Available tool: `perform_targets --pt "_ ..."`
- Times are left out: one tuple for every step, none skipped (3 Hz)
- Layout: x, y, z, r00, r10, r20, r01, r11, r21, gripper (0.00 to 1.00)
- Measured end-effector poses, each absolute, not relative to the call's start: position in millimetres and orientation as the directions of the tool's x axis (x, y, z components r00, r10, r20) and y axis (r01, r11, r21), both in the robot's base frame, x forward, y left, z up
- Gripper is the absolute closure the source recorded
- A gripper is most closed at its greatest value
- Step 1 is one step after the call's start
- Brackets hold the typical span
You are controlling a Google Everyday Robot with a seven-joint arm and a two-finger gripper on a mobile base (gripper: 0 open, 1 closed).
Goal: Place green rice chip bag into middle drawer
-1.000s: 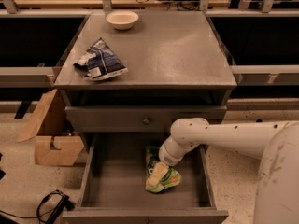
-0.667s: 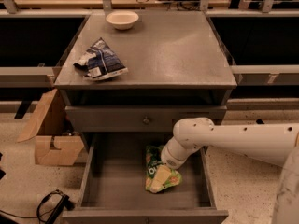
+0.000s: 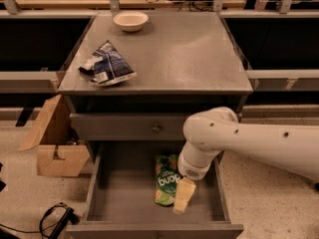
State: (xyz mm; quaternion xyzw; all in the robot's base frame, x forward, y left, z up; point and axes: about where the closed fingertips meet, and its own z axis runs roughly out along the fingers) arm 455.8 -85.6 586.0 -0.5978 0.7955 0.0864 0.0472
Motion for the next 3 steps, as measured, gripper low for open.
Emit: perform_targets --pt "465 -95 680 -0.244 -0.964 -0.101 -0.969 0.248 -0.024 0.0" --pt "472 -118 795 -0.318 -0.945 -0.077 -0.934 0.326 -0.144 0.0" --pt "487 -166 851 -0.509 -0.855 -0.1 -0.833 0.518 -0.196 0.0"
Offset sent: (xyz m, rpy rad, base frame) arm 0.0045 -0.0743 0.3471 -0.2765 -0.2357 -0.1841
